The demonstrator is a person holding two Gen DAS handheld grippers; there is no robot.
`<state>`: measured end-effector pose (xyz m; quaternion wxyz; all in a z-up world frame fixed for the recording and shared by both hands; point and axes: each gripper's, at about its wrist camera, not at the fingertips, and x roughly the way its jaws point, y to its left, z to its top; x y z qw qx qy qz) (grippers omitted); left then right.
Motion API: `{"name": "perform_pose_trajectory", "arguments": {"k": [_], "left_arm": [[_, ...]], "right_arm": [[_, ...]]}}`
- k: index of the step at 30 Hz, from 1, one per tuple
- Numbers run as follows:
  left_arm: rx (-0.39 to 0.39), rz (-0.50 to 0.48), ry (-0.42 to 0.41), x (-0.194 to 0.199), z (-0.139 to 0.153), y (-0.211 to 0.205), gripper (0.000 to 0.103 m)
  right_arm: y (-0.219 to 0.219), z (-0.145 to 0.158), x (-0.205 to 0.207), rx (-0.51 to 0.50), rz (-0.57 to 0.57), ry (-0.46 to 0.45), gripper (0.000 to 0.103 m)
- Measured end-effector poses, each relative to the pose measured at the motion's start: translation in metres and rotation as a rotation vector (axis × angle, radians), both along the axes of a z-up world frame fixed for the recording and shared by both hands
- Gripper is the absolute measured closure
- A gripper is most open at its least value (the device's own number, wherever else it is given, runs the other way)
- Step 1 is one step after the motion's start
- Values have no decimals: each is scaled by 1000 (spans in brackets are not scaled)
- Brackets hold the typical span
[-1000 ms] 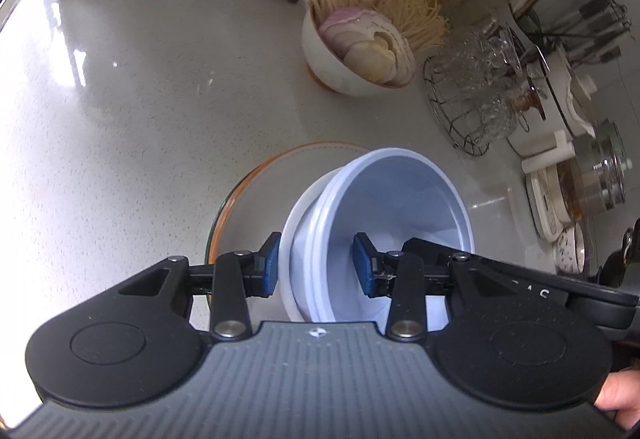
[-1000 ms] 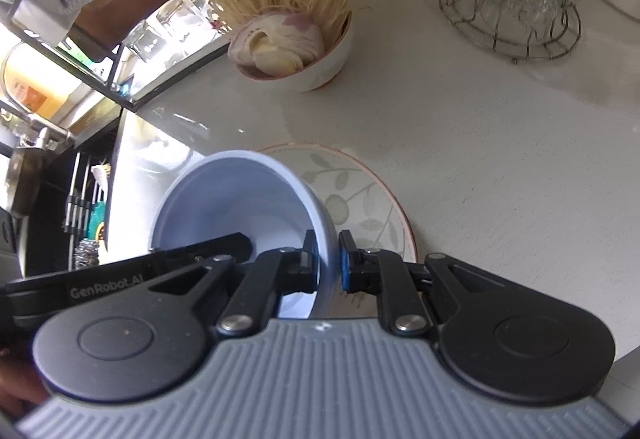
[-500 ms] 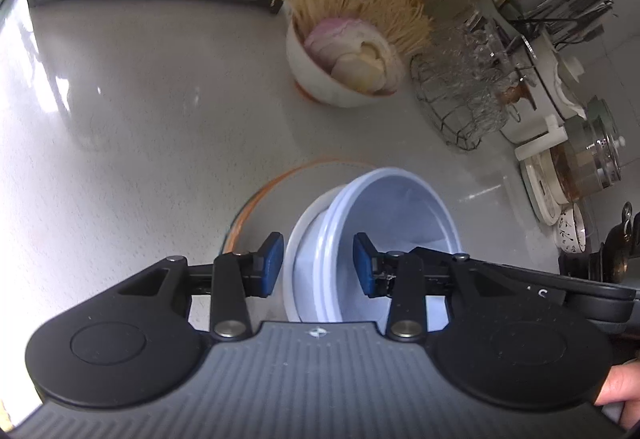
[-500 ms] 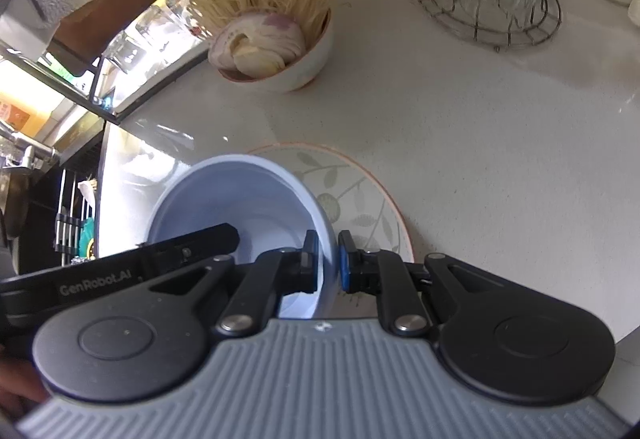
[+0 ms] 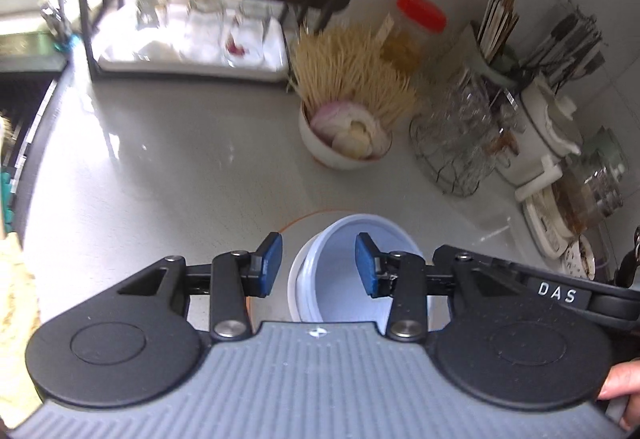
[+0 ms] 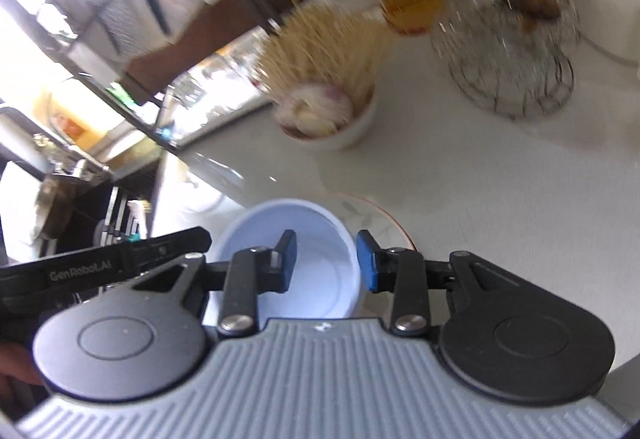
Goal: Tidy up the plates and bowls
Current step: 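Lower the bowl stack onto the stacked white plates with both grippers, then open both grippers and lift them off the bowl stack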
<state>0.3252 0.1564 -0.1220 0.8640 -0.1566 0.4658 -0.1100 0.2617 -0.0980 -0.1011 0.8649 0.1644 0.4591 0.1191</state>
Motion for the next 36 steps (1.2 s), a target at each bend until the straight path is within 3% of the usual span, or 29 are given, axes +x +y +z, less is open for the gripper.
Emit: {"name": "perform_pose_trajectory", "arguments": {"k": [9,15,27,36], "left_arm": [[104,78,-204,-61,89,-11,54],[113,128,-272,-107,124,-26,52],[106,171,-291,-200,144,-75,49],[139,209,-310,-253,137,-111,48]], "right_arm": [[-25,84,-31,64,75,-216,66],[-45,111,-64,96,73,-277,66],[-84,133,-159,64,112,-370,66],[-98,124,-198,42,137,-377,66]]}}
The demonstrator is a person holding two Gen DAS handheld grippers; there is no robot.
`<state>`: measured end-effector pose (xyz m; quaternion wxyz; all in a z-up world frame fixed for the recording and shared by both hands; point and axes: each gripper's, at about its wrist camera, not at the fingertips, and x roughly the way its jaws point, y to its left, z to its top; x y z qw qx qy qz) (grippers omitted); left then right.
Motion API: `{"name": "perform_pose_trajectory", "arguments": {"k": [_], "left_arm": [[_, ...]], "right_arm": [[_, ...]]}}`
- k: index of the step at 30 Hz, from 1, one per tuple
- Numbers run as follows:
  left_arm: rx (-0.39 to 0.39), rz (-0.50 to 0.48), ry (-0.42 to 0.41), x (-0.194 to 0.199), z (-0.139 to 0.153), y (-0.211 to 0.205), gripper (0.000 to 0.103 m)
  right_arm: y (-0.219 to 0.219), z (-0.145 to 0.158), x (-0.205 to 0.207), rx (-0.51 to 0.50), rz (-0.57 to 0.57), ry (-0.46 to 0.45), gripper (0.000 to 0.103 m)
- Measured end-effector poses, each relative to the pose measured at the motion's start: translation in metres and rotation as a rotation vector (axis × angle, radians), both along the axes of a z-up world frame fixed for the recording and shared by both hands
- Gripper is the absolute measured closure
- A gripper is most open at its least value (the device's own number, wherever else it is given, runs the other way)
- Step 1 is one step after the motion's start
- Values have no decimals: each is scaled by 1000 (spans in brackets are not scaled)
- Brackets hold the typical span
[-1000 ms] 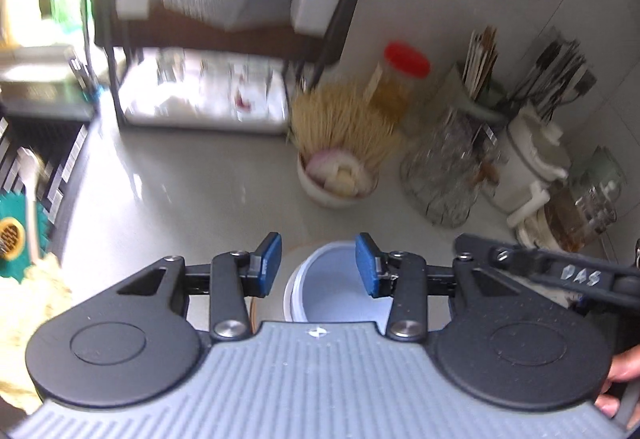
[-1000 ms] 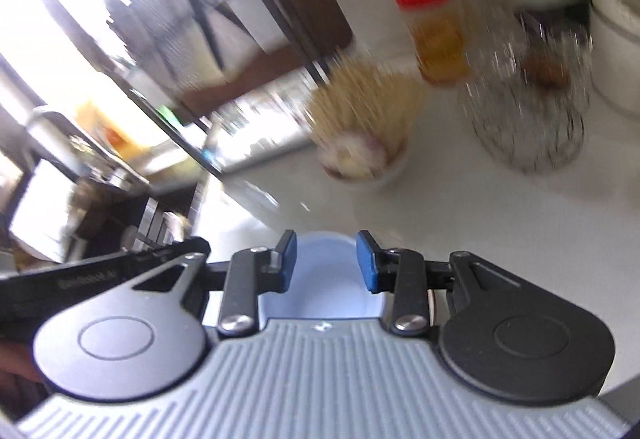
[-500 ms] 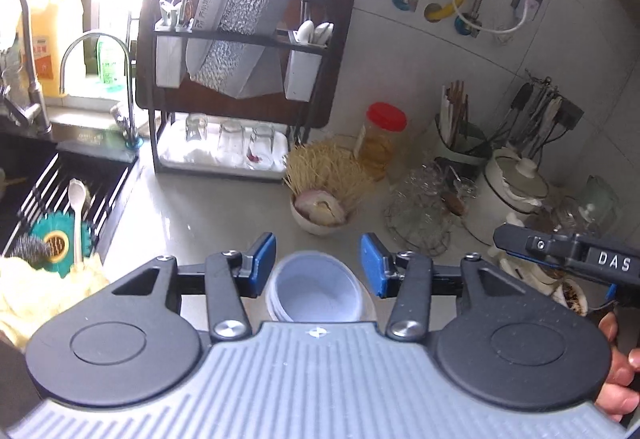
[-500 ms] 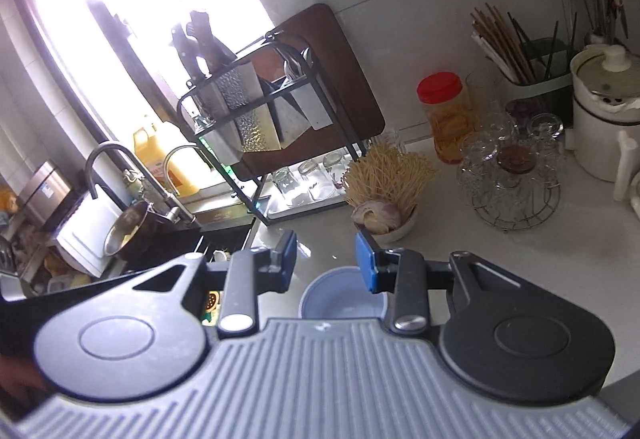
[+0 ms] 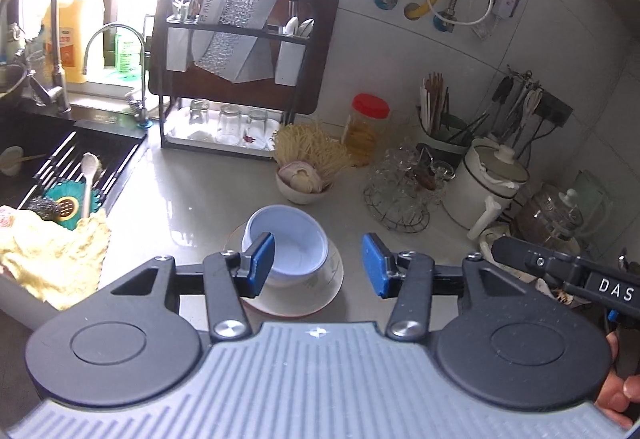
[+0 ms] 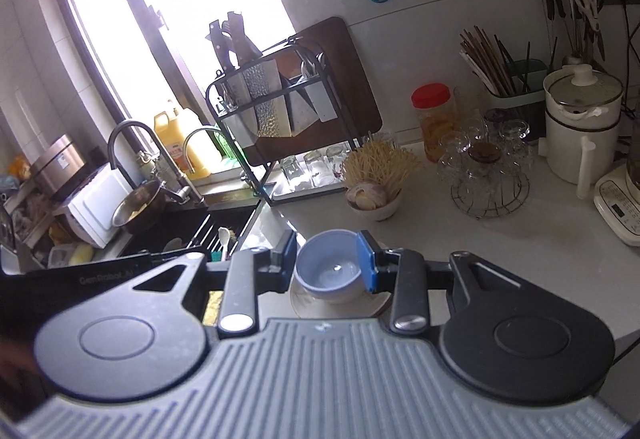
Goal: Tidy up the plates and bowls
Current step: 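Open both grippers and lift them off the bowl stack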
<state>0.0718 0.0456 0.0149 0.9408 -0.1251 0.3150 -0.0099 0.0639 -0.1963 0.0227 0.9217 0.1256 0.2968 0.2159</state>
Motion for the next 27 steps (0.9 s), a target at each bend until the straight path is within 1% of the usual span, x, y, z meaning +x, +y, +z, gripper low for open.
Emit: {"name": "perform_pose_trajectory", "arguments": {"k": [2,4,7,13,17,20,27], "left_arm": [[17,9,-5,-9,-2,-7,48],[17,16,-3,-16,-4,-11,48],[24,27,5,-27,-9,-14,48],[76,59,13,-44,-15,-12,48],[58,69,25,-54,-21,-8,47],[65,89,32,-59,-25,-6,42],[51,109,54,-59,-33,3,41]], "right_arm": [[-3,-5,-5,8,10,13,66],[-6,-10,-10,8,6,23,66],[-8,-14,-18,-11,7,15,66],[-7,-17,-32,-46,-2,2,66],[-2,-23,-41,-65,7,18,66],[3,-26,-45,-94,7,14,66],[11,-33,-42,-120,8,29,66]]}}
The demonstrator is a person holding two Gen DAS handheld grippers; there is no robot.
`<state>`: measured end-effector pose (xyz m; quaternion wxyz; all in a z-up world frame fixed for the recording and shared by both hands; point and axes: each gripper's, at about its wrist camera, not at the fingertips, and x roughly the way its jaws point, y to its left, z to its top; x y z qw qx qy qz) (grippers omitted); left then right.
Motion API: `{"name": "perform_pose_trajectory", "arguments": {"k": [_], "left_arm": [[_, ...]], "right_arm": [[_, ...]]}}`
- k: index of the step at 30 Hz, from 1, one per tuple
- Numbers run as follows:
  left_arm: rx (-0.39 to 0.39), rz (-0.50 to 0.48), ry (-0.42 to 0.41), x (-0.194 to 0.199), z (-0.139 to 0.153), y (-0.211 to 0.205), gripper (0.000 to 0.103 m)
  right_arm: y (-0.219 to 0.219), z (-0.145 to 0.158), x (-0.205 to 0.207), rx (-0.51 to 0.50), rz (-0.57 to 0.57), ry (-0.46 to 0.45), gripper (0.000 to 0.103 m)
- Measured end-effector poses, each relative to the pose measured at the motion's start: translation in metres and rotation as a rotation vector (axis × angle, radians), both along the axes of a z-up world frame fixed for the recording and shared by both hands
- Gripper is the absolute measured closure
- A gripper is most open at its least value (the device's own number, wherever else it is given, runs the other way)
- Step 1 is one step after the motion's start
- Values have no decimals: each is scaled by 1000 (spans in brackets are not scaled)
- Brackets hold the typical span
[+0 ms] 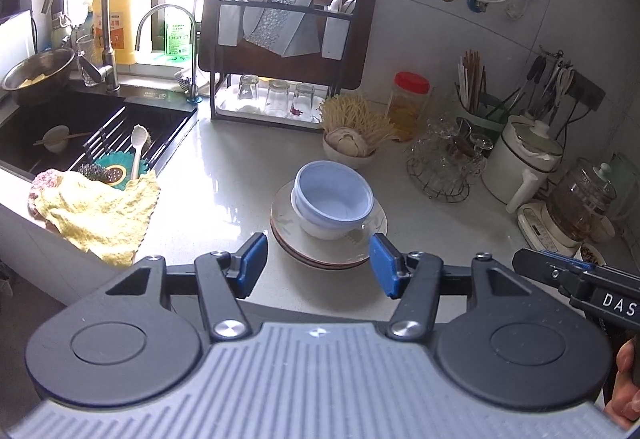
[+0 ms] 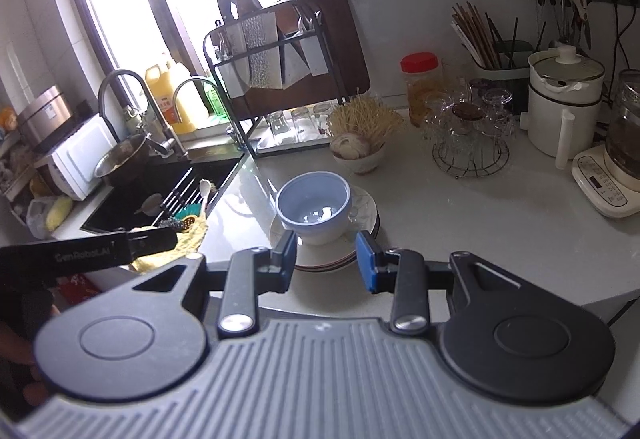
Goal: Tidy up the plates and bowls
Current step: 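Open both grippers and lift them off the bowl stack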
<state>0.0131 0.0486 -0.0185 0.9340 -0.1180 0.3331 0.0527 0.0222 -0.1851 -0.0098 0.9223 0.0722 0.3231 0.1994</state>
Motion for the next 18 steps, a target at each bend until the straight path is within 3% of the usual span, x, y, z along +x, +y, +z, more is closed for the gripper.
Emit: {"name": "perform_pose_trajectory", "arguments": {"k": [18], "left_arm": [[-26,4,21,1,-9,3,40]], "right_arm": [[6,0,4,-26,-3,31,66]]}}
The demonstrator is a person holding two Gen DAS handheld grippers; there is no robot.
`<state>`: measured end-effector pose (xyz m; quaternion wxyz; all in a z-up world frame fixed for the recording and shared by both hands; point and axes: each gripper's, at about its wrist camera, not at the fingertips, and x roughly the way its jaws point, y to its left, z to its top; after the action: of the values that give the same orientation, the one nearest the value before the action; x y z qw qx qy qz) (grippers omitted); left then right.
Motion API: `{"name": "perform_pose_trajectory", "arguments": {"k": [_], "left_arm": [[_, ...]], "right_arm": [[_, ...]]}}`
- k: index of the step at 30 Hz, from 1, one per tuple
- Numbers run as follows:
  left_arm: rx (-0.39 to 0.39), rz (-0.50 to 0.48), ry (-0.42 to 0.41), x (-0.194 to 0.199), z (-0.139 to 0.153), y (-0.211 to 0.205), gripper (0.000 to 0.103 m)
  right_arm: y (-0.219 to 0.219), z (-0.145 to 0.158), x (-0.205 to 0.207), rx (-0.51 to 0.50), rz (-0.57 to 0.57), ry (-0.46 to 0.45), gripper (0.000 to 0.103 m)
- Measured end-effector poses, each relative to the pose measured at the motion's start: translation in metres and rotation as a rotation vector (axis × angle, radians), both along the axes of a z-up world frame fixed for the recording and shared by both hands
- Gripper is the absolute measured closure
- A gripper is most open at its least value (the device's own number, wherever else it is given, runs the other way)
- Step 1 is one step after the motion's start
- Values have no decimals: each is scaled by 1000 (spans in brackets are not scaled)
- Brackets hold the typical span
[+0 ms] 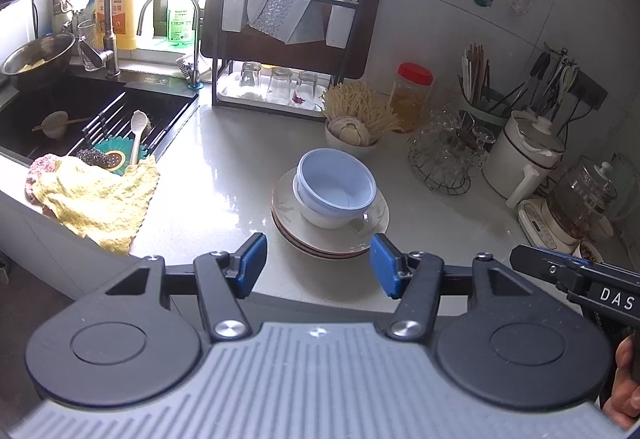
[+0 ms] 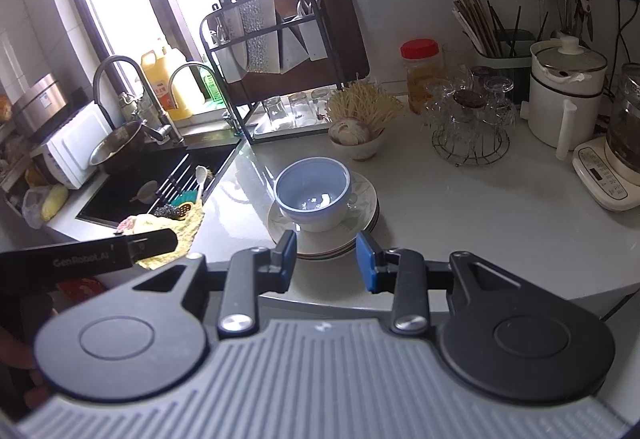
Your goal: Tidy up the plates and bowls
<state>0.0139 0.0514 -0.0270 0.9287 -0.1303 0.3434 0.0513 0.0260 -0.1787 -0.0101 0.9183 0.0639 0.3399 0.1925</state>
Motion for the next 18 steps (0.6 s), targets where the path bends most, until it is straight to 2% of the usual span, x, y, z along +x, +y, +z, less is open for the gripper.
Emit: {"name": "perform_pose_trajectory", "arguments": {"k": [4,6,8,9,11,13,18], "left_arm": [[0,-5,0,-2,0,-3,38],[3,-7,-3,-3,1,-5,33],[1,-11,-1,-3,1,-7,21],[0,-11,1,-3,1,-8,18],[-7,-5,-3,-5,1,-9,12],[-17,-4,-6,-6,0,-10,8],[-35,-16,1,-7,-2,-14,7]], "right_arm": [[0,-3,2,-1,0,13,66],[1,-4,2,-15,-2,9,66],[1,-5,2,-29,-9,11,66],[1,-6,2,-33,-15,16,66],[-2,-7,1,-26,-23,17,47],[-4,-5,-1,-22,-24,8,43],[-6,1,-7,-40,-27,-12,42]]}}
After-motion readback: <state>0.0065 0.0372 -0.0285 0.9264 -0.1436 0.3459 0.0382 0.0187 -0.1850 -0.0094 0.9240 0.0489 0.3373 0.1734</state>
